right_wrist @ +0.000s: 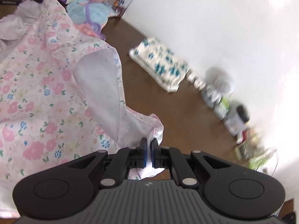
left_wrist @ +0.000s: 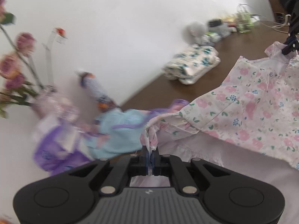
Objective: Fold clothes
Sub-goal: 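Grasp the dress edge with the right gripper while the left gripper grasps the hem, lifting, then lower the dress onto the table and open both grippers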
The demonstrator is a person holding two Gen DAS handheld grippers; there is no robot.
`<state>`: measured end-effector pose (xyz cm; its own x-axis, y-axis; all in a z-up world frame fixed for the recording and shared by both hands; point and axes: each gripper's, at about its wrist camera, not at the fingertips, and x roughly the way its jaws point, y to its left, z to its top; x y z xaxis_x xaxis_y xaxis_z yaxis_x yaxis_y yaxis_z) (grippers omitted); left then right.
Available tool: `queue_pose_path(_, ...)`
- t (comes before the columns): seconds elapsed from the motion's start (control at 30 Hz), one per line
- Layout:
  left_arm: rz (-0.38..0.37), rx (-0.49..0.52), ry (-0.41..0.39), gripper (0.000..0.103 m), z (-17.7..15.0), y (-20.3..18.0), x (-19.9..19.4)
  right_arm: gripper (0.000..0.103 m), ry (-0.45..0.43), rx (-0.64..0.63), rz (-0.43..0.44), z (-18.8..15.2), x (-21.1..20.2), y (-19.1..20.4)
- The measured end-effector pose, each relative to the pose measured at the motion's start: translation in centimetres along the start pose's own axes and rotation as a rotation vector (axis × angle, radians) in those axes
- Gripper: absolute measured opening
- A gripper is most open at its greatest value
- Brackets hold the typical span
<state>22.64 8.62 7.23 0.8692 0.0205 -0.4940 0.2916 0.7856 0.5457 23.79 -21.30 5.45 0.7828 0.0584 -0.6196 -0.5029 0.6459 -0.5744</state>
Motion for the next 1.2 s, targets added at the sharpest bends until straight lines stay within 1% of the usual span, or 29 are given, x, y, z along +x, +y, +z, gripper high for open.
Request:
queue_pose_path(0.07, 0.08, 0.024, -0.012, 0.002, 0.0, 0.2, -0.4, 0.004, -0.033, -0.024, -0.033, 1.2, 0.7, 0.2)
queue_pose_path(0.1, 0.11, 0.039, -0.014, 0.002, 0.0, 0.1, -0.4, 0.004, -0.043, -0.025, -0.035, 1.7, 1.2, 0.4)
queue_pose_path(0.17, 0.156, 0.054, -0.011, 0.002, -0.3, 0.1, 0.0, 0.004, -0.057, -0.027, -0.037, 2.7, 2.2, 0.7)
queue_pose_path(0.2, 0.163, 0.052, -0.005, 0.002, -0.4, 0.1, 0.3, 0.004, -0.059, -0.023, -0.033, 3.0, 2.8, 0.9)
queue_pose_path(0.33, 0.168, 0.042, 0.025, 0.002, -1.7, -0.2, 2.5, 0.004, -0.054, 0.001, -0.011, 3.2, 4.5, 1.8)
queue_pose_path(0.43, 0.147, 0.025, 0.047, 0.003, -2.8, -0.5, 3.8, 0.004, -0.046, 0.022, 0.007, 3.1, 5.7, 2.4)
queue_pose_path(0.57, 0.116, -0.023, 0.054, 0.003, -3.8, -0.7, 4.8, 0.004, -0.042, 0.05, 0.014, 2.9, 6.4, 2.9)
queue_pose_path(0.7, 0.099, -0.083, 0.051, 0.003, -4.4, -0.7, 5.2, 0.005, -0.042, 0.108, 0.018, 2.5, 6.8, 2.7)
queue_pose_path(0.77, 0.091, -0.092, 0.056, 0.007, -4.6, -0.8, 5.3, 0.008, -0.047, 0.145, 0.021, 2.3, 6.8, 2.4)
queue_pose_path(0.83, 0.088, -0.12, 0.056, 0.015, -4.8, -0.8, 5.1, 0.018, -0.059, 0.207, 0.036, 1.9, 6.3, 2.0)
queue_pose_path(0.87, 0.074, -0.142, 0.061, 0.018, -4.9, -0.7, 5.0, 0.027, -0.065, 0.237, 0.043, 1.7, 6.1, 1.8)
queue_pose_path(0.9, 0.06, -0.167, 0.063, 0.03, -5.0, -0.5, 4.9, 0.037, -0.07, 0.262, 0.045, 1.4, 5.7, 1.6)
queue_pose_path(0.93, 0.05, -0.194, 0.061, 0.044, -5.0, -0.3, 4.6, 0.04, -0.075, 0.287, 0.046, 1.0, 5.4, 1.4)
queue_pose_path(0.97, 0.046, -0.214, 0.059, 0.049, -5.1, -0.1, 4.4, 0.042, -0.08, 0.312, 0.047, 0.7, 5.1, 1.3)
queue_pose_path(1.07, 0.061, -0.244, 0.054, 0.052, -5.2, 0.1, 3.6, 0.048, -0.089, 0.364, 0.041, -0.5, 3.9, 1.1)
queue_pose_path(1.13, 0.07, -0.265, 0.055, 0.06, -5.3, 0.3, 3.1, 0.052, -0.094, 0.387, 0.033, -1.3, 3.0, 1.1)
queue_pose_path(1.2, 0.078, -0.288, 0.056, 0.062, -5.4, 0.5, 2.6, 0.056, -0.101, 0.4, 0.022, -2.1, 2.1, 1.1)
